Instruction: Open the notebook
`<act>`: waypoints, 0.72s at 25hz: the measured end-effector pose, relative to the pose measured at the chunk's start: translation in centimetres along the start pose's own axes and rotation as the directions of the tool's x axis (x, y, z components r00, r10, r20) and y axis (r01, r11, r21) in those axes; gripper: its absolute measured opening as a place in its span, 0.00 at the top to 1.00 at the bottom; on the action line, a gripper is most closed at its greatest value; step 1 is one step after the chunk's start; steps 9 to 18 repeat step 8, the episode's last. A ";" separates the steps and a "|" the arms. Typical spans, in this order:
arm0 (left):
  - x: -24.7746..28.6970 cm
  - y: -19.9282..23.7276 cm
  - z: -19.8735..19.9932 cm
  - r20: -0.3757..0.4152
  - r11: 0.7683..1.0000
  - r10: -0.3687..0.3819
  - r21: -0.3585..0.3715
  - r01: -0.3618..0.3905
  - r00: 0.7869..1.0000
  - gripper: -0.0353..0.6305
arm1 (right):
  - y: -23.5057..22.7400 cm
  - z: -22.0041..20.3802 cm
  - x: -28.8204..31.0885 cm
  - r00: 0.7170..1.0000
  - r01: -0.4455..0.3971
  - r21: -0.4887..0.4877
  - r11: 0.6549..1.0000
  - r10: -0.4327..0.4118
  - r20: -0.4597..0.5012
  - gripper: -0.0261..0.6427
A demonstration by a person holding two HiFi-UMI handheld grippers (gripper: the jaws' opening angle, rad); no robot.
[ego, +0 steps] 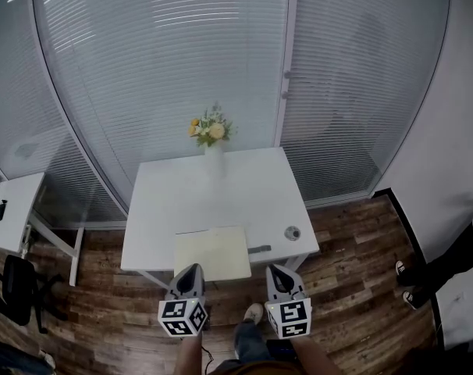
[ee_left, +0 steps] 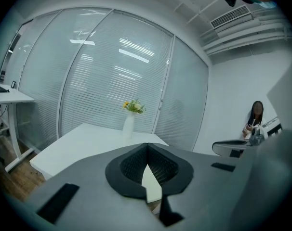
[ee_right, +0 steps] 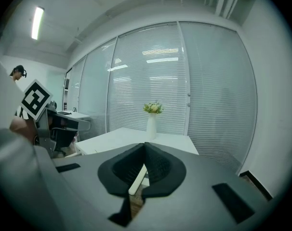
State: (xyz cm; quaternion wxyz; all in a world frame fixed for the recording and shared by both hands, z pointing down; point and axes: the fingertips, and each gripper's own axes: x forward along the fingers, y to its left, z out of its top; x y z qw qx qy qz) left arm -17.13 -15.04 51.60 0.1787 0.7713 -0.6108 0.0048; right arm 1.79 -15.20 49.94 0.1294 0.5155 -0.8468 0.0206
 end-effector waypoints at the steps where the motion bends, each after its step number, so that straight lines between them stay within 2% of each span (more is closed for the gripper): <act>1: 0.0 0.0 -0.1 -0.003 1.000 0.001 -0.002 -0.001 1.000 0.91 | 0.0 0.0 0.0 1.000 0.000 0.000 1.000 0.000 -0.001 0.94; 18: 0.0 0.4 -0.1 -0.007 1.000 0.004 -0.011 -0.004 1.000 0.91 | 0.1 -0.2 0.3 1.000 -0.002 -0.003 1.000 0.002 -0.011 0.94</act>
